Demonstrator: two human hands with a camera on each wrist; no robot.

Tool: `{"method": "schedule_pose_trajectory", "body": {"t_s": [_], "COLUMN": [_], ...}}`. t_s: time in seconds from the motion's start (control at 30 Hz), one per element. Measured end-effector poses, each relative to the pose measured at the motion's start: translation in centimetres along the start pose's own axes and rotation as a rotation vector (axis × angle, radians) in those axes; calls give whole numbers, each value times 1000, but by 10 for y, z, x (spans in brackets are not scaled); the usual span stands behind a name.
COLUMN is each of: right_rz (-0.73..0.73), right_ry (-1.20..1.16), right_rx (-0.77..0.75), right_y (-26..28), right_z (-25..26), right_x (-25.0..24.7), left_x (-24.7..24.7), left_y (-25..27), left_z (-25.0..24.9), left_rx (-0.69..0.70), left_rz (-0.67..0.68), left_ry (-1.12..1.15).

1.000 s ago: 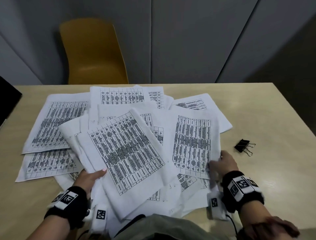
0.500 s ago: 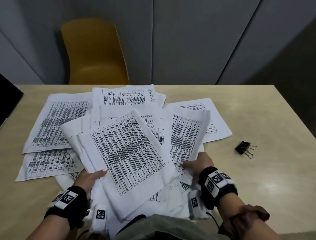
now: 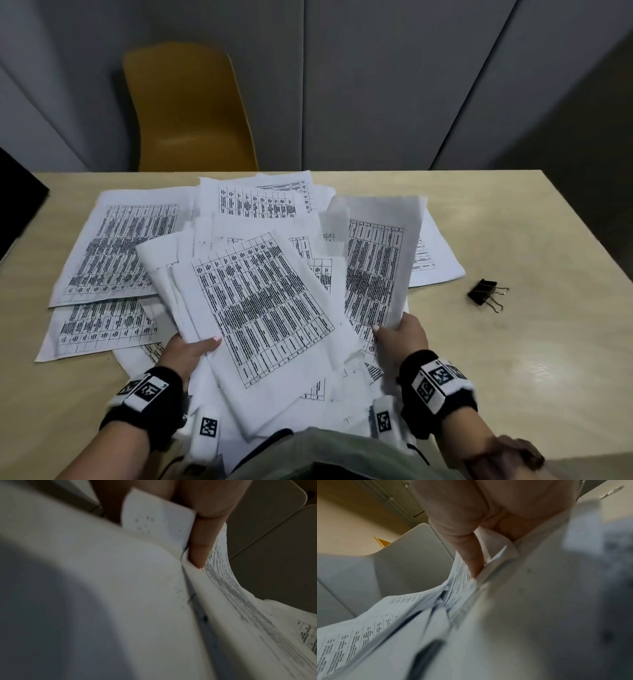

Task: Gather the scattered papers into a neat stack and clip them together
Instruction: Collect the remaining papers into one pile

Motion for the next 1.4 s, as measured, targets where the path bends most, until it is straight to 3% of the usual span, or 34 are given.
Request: {"method": "schedule_pose_trajectory", "body": {"t_s": [0.17,0.27,0.33,0.5,0.9,1.1,1.27,1.4], "right_rz": [-62,96,116,-61,-247,-397,-579,-774], "right_ry": [36,-130,-85,75,381,417,458,430], "right_rx": [-38,15,40,-105,-226,-250,-377,-564], "right_y": [10,17,22,32,72,95,119,140], "right_z": [-4,-6,-5,6,14,16,35,60], "right_x": [-16,-19,-20,-34,-79,-93,-110,-119], "left_x": [-11,-13,-9,-6,-9,-8,-8,-5], "left_y": [-3,0,2,0,1,2,1,6], "left_z": [-2,-1,-1,0,0,-2,-2,-5], "left_rx": [-26,-30,-27,-56,-92,-80,-66,-63], "left_rz": [34,15,-8,-28,-46,-39,-68,-68], "left_ry": [-9,-31,-60,-137,-228,-288,-311,-309]}}
Point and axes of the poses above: each hand's wrist, its own y-axis away from the middle knuckle, its own x-axis out of the palm, z = x × y, the point moved 2 cm from there along -y, towards the middle knuckle, and after that the axes turned 15 degrees about z, right-handed, at the moved point
